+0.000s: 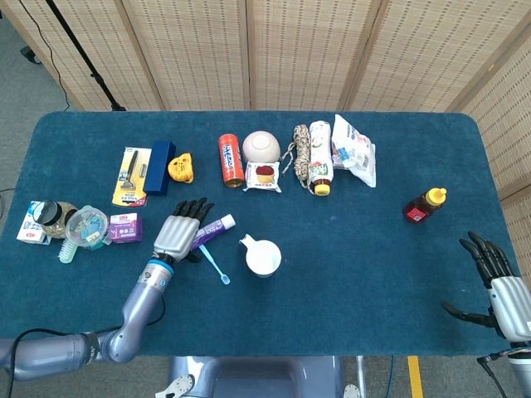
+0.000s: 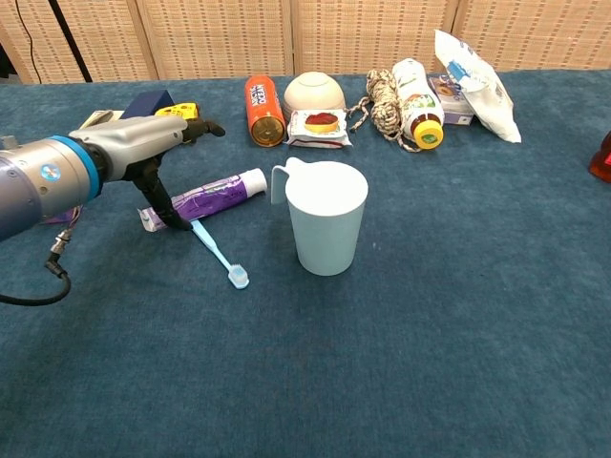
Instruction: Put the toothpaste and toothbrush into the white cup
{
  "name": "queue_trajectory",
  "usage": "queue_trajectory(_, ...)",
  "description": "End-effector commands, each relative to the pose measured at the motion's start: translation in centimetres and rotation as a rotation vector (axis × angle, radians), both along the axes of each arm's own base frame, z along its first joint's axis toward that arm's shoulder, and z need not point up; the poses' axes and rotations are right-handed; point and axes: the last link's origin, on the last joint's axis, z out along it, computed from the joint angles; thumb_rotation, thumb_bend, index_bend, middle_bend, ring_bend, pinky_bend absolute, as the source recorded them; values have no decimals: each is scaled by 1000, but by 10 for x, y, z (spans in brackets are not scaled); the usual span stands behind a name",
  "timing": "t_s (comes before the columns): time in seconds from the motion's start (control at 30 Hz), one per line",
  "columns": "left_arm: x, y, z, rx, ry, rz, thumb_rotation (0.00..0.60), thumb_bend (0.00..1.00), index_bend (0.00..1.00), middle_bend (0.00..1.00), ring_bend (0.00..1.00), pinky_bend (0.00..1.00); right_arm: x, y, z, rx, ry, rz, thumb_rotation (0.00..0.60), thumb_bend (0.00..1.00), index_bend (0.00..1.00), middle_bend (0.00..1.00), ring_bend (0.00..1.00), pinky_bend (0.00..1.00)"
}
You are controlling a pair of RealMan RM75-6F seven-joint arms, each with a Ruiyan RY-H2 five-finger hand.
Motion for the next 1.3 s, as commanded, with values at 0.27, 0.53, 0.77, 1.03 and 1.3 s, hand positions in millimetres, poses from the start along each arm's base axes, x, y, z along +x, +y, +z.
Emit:
queue_trajectory(0.27, -8, 31, -15, 63, 99, 47, 600, 23, 0, 0, 0, 0, 0, -2, -3, 22, -20, 9, 600, 0, 0, 0, 0, 0)
queue_trajectory(0.53, -13, 38, -12, 63, 110, 63, 600, 27, 0, 0, 0, 0, 1, -2, -4, 28, -20, 11, 600, 0, 0, 0, 0, 0)
queue_trajectory(0.77, -9, 32, -12, 15, 167, 3, 600, 38, 0, 0, 0, 0, 3, -1, -6, 37, -17, 17, 600, 0, 0, 0, 0, 0)
queue_trajectory(1.03, 2, 34, -13, -14, 219, -64, 600, 67, 0, 0, 0, 0, 3, -1, -7, 45, -20, 18, 600, 0, 0, 0, 0, 0)
queue_trajectory(1.3, 20, 42, -24, -40, 248, -134, 600, 170, 0, 0, 0, 0, 3, -2, -8, 53, -22, 17, 600, 0, 0, 0, 0, 0)
